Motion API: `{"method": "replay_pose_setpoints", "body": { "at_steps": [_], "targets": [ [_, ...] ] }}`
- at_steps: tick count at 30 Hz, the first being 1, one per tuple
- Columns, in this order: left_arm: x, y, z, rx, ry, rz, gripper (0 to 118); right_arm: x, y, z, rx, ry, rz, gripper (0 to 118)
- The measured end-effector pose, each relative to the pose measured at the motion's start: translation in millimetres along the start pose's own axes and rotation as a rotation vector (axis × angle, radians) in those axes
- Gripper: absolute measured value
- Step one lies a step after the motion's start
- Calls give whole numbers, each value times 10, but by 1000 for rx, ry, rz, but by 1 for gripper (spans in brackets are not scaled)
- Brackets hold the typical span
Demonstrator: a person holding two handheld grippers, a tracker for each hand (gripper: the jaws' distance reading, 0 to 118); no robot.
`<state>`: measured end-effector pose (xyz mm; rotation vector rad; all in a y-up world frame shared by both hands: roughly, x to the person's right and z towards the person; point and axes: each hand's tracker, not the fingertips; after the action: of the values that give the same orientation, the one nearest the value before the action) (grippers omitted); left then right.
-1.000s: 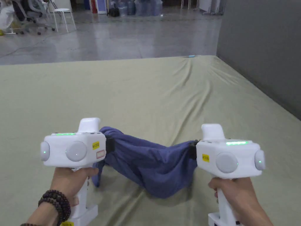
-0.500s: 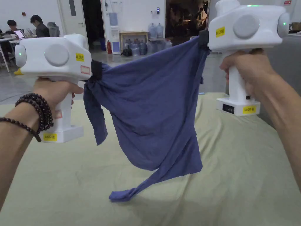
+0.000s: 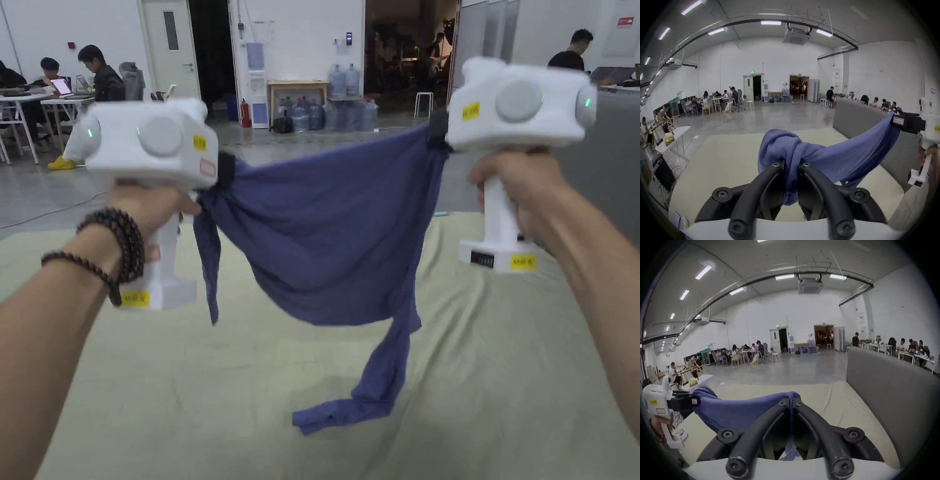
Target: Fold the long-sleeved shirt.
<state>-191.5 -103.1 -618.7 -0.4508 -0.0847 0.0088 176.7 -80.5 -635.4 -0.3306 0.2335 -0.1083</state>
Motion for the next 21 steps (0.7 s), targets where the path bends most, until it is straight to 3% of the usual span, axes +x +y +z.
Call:
{"method": "replay_pose_setpoints", "body": {
  "at_steps": [5, 9, 14, 17, 21],
  "targets": [
    [-30, -1019, -595, -135, -2, 44, 7, 132, -981, -482, -152, 15, -48, 0],
    [-71, -1487, -636, -171, -20, 69, 7, 232, -1380, -611, -217, 11, -40, 0],
    [-175, -1772, -132, -160, -24, 82, 7, 174, -1749, 73, -201, -6, -41, 0],
    [-70, -2172, 292, -184, 11, -35, 7, 37, -2291, 591, -223, -37, 52, 0],
    [-15, -3017, 683, -332, -59, -39, 7, -55, -3213, 1054, -382, -76, 67, 0]
  ]
}}
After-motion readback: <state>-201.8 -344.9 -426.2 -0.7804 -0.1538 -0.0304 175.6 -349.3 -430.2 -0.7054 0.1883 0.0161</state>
